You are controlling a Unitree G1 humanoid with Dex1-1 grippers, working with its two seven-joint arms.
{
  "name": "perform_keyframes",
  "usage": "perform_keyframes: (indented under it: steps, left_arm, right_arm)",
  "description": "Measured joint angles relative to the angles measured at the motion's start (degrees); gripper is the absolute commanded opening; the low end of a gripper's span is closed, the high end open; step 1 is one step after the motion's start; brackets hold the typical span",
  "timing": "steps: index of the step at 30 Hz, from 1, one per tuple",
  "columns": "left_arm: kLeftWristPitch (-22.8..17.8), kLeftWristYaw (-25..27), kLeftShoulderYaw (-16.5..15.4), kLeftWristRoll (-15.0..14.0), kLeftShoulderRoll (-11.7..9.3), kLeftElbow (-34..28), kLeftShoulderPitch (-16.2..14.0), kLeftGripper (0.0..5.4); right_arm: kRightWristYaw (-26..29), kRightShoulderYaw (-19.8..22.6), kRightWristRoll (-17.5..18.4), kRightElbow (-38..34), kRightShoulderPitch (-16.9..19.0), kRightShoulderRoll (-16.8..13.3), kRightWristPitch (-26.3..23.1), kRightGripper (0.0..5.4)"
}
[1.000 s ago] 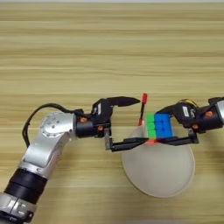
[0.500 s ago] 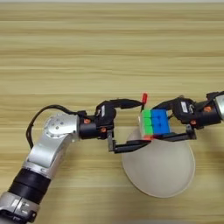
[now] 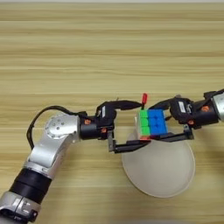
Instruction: Move the objects on the table
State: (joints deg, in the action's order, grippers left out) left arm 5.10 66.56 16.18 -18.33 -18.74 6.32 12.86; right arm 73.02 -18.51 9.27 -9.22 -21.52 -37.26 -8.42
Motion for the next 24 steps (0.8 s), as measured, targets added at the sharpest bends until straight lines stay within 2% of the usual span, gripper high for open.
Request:
perform_keyframes:
  steps: [15,24]
  left_arm:
    - [0.2,0.1,0.1,0.0,0.3,0.0,0.1,3.47]
    - [0.3,0.2,0.1,0.1,0.2,0.0,0.1,3.34]
  right_arm:
    - [-0.3,-0.2,0.3,-0.1,0.0,0.1,0.0,3.32]
    - [-0.3,-0.2,0.3,0.0,-0.2,0.0,-0.2,3.32]
